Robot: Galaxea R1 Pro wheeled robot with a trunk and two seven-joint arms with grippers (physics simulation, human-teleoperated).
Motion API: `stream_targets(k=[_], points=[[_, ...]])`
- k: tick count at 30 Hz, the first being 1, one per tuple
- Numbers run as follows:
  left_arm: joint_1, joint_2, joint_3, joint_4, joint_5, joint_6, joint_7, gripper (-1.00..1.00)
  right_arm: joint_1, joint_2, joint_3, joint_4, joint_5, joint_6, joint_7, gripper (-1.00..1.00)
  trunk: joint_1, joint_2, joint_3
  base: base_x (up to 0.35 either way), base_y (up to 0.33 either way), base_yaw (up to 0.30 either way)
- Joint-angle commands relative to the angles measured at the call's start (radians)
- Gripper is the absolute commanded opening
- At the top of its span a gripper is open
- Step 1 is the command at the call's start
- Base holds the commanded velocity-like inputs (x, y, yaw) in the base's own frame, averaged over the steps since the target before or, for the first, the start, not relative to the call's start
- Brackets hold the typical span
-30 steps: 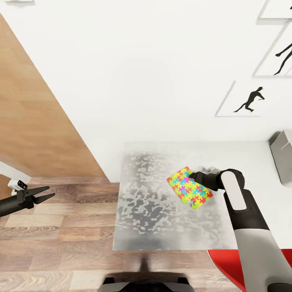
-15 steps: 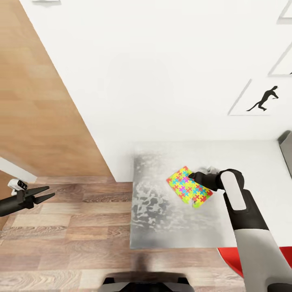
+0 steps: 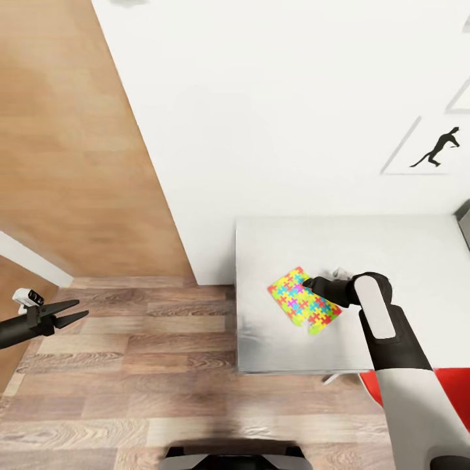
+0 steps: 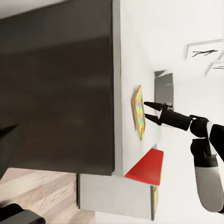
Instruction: Put all the toys in the child's room - the three board games (two on the bed and one on the table), the two jigsaw puzzles on the table, and the tennis ball on the table - inside the toy box on the table in the child's room.
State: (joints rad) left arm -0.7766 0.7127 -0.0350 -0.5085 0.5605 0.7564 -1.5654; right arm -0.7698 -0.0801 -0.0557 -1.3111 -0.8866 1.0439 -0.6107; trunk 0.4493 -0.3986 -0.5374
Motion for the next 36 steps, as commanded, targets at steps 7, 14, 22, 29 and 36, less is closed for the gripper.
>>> stream_targets(k=[7,14,22,29,36], points=[[-0.001,0.001,-0.005,0.001,0.003,0.011,-0.004,1.0,0.0,0.0,0.002,0.046,-0.019,0.003,-0.01,1.0,0.001,-0.001,-0.002,-0.013,0.163,0.0],[-0.001,0.001,-0.005,0.001,0.003,0.011,-0.004,1.0,0.0,0.001,0.002,0.046,-0.018,0.003,-0.011,1.0,0.001,-0.001,-0.002,-0.001,0.138,0.0],[-0.001,0.001,-0.005,0.001,0.003,0.012,-0.004,1.0,0.0,0.002,0.002,0.046,-0.018,0.003,-0.011,1.0,0.001,-0.001,-0.002,0.0,0.159,0.0],[-0.001,0.001,-0.005,0.001,0.003,0.011,-0.004,1.0,0.0,0.003,0.003,0.047,-0.018,0.003,-0.011,1.0,0.001,-0.001,-0.002,0.0,0.112,0.0],[-0.001,0.0,-0.005,0.001,0.003,0.011,-0.004,1.0,0.0,0.002,0.003,0.046,-0.018,0.003,-0.009,1.0,0.001,-0.001,-0.002,0.0,0.108,0.0]])
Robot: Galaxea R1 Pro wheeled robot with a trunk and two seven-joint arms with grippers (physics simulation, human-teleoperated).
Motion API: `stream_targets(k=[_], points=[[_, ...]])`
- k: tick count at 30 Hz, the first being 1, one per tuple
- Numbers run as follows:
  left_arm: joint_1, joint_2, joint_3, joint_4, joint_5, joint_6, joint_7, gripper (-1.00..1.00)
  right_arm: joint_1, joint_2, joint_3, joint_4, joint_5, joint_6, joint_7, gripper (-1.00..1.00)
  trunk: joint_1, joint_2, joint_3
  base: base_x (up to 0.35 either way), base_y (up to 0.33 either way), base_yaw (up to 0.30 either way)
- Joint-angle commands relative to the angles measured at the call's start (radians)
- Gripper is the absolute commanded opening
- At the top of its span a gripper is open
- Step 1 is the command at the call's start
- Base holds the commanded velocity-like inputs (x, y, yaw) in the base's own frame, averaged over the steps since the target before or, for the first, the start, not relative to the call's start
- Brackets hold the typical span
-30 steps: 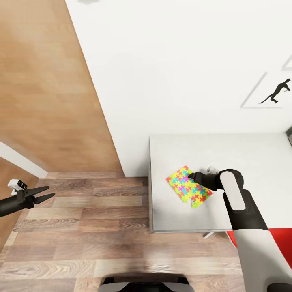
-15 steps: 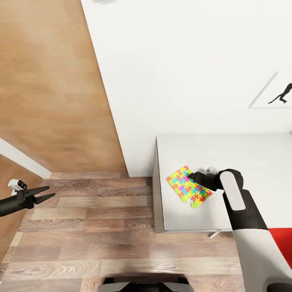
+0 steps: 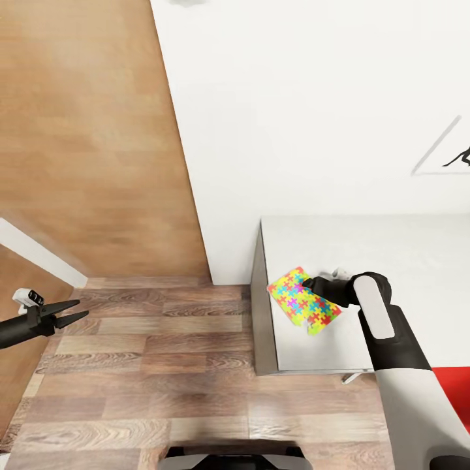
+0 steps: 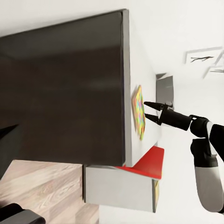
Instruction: Put all the toys in the child's room - the three board games (two on the bed and one on the table), the two jigsaw puzzles on the table, and the tennis ball on the table - inside the toy box on the table in the child's room.
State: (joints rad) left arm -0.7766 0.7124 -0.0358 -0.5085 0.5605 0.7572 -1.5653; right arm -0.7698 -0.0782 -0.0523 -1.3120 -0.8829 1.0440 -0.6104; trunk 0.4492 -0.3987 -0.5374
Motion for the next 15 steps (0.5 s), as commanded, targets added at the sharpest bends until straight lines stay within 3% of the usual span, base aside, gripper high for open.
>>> stream_targets(k=[1,15], points=[[-0.001,0.001,-0.004,0.001,0.003,0.011,-0.004,1.0,0.0,0.0,0.0,0.048,-0.022,0.003,-0.009,1.0,0.001,-0.001,-0.002,0.0,0.21,0.0],[-0.001,0.001,-0.004,0.001,0.003,0.01,-0.004,1.0,0.0,0.001,0.001,0.048,-0.022,0.003,-0.009,1.0,0.001,-0.001,-0.002,0.0,0.086,0.0]])
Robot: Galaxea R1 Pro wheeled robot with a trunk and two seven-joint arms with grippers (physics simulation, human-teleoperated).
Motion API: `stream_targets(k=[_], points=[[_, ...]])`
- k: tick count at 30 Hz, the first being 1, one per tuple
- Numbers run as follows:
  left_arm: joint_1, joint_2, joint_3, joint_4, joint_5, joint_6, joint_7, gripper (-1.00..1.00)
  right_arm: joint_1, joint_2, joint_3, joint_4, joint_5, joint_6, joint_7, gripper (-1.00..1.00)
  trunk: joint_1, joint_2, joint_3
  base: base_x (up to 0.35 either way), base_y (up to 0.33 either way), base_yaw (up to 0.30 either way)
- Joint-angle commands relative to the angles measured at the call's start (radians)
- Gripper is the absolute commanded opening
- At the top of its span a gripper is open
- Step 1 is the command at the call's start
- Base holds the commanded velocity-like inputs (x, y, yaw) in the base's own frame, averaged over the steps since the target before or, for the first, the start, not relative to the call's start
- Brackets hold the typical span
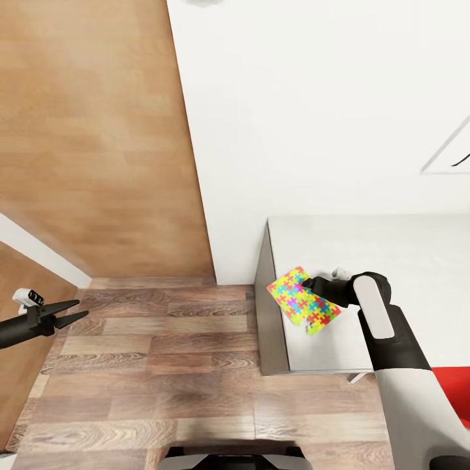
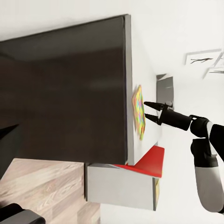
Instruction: Put all the toys in the child's room - the three board games (two on the bed and one on the table), the two jigsaw puzzles on the table, and the tennis ball on the table - inside the toy box on the table in the child's room.
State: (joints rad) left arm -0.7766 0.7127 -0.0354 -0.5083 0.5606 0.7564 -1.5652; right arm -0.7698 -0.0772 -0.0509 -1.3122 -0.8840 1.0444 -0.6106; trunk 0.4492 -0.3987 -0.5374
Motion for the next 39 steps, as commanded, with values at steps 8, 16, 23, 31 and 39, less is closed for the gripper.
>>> stream_targets(k=[8,16,23,31,39], points=[[-0.001,0.001,-0.004,0.001,0.002,0.011,-0.004,1.0,0.0,0.0,0.0,0.047,-0.021,0.003,-0.009,1.0,0.001,-0.001,-0.002,0.0,0.007,0.0],[-0.001,0.001,-0.004,0.001,0.002,0.011,-0.004,1.0,0.0,0.0,-0.001,0.045,-0.021,0.003,-0.009,1.0,0.001,-0.001,0.0,0.0,0.0,-0.029],[-0.001,0.001,-0.004,0.001,0.002,0.011,-0.004,1.0,0.0,0.001,-0.002,0.024,-0.016,0.003,-0.014,1.0,0.001,-0.001,0.007,0.0,0.0,-0.174],[-0.001,0.0,-0.004,0.001,0.002,0.011,-0.002,1.0,0.004,-0.003,-0.003,-0.087,-0.021,0.003,-0.017,1.0,0.001,-0.001,0.017,0.0,0.0,-0.198],[-0.001,0.0,-0.005,0.001,0.002,0.01,-0.002,1.0,0.033,-0.004,-0.002,-0.217,-0.039,0.003,-0.012,1.0,0.001,-0.001,0.027,0.0,0.0,-0.2]])
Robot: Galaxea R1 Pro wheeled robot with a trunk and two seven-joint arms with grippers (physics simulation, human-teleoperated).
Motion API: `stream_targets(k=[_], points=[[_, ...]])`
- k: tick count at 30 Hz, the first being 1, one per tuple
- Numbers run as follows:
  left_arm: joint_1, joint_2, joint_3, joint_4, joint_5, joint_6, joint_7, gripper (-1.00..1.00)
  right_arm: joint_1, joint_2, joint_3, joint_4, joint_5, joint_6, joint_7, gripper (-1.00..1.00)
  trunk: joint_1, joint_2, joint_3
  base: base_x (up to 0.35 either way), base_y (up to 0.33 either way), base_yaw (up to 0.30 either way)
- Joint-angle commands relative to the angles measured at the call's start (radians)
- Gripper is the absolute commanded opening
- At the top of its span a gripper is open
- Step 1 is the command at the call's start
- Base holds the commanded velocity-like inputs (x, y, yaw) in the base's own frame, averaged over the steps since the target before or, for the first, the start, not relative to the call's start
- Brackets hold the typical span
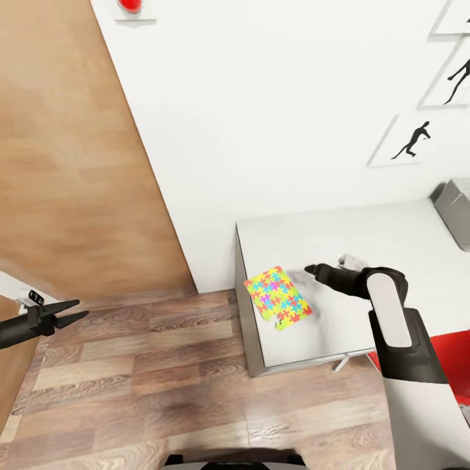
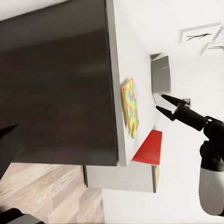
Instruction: Put all the toys in the child's room - the three board games (two on the bed and one on the table), the two jigsaw puzzles on the table, and the tennis ball on the table - inside the toy box on the table in the child's room.
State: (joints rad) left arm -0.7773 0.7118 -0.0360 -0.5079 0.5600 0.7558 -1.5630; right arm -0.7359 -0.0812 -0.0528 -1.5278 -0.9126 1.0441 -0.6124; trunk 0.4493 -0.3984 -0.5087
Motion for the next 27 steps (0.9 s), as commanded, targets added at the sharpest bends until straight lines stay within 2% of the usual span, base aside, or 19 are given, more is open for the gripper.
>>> stream_targets(k=[1,3,6,11,20,27], points=[[0.0,0.001,-0.004,0.0,0.003,0.011,-0.004,1.0,0.002,0.0,0.0,-0.009,-0.017,0.003,-0.01,1.0,0.001,-0.002,0.0,0.0,0.0,-0.2],[0.0,0.001,-0.004,0.0,0.003,0.011,-0.004,1.0,0.008,0.0,0.001,-0.022,-0.037,0.003,-0.01,1.0,0.001,-0.002,0.002,0.0,0.0,-0.2],[0.0,0.001,-0.004,0.0,0.003,0.011,-0.003,1.0,0.015,-0.001,0.003,-0.042,-0.104,0.003,-0.009,1.0,0.001,-0.002,0.006,0.0,0.0,-0.2],[0.0,0.001,-0.004,0.0,0.003,0.01,-0.003,1.0,0.014,0.0,0.005,-0.049,-0.159,0.003,-0.01,1.0,0.001,-0.002,0.012,0.0,0.0,-0.2],[0.0,0.0,-0.004,0.0,0.003,0.011,-0.003,1.0,0.013,0.001,0.008,-0.045,-0.172,0.003,-0.01,1.0,0.001,-0.002,0.023,0.0,0.107,-0.189],[0.0,0.0,-0.004,0.0,0.003,0.011,-0.003,1.0,0.013,0.009,0.019,-0.04,-0.167,0.003,-0.015,1.0,0.001,-0.002,0.025,0.0,0.084,-0.054]])
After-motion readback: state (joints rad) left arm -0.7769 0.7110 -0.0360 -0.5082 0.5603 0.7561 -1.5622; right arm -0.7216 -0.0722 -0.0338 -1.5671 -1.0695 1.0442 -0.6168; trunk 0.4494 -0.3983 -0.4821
